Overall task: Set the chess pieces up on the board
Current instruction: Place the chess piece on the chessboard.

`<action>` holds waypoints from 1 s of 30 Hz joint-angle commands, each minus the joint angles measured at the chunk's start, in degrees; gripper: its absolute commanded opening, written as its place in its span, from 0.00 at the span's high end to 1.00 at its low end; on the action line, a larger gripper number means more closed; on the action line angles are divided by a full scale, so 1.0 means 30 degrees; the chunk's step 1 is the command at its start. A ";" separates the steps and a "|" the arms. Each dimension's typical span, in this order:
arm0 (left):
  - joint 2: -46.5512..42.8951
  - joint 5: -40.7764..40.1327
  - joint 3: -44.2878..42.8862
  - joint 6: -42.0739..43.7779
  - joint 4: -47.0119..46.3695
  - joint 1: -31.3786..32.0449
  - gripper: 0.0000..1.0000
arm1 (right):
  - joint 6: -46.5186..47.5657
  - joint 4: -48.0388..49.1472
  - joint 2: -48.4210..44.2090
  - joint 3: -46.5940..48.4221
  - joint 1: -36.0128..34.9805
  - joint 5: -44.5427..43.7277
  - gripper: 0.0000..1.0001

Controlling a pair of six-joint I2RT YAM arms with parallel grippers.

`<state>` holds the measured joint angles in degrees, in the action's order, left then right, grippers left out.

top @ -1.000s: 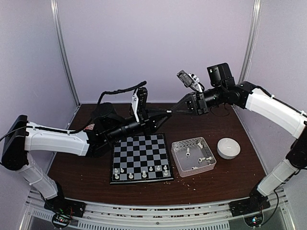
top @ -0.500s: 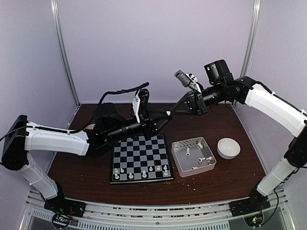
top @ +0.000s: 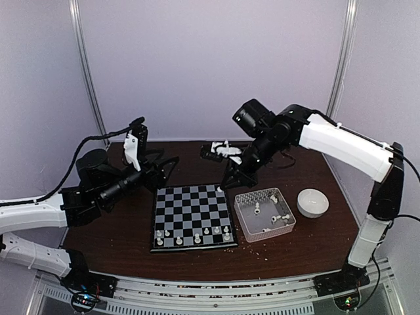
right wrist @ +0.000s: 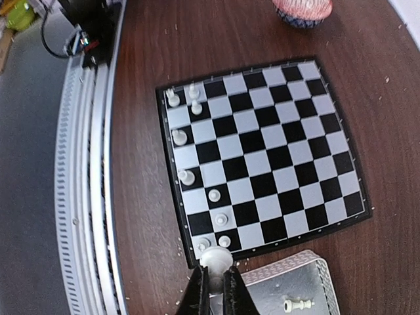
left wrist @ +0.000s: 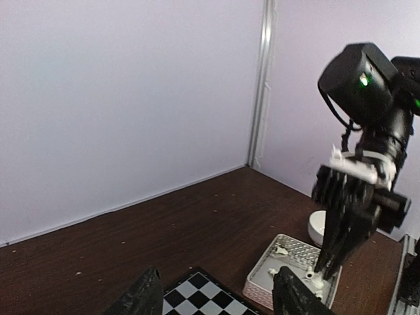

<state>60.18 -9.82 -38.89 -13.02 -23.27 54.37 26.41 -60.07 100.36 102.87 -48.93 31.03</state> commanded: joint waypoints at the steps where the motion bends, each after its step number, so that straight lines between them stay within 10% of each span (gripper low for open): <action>1: -0.1993 -0.4495 0.0775 0.0800 0.1936 -0.0333 0.40 | 0.1299 -0.2296 0.2476 0.1141 -0.1513 -0.4626 1.00; 30: -0.3287 -0.5778 0.1745 -0.0898 0.2234 -0.0486 0.39 | 0.1687 -0.3066 1.1534 0.8045 -0.4882 -0.7687 1.00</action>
<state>51.03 -26.24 -34.11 -14.98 -15.29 53.19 31.33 -68.66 134.45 126.13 -63.77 9.91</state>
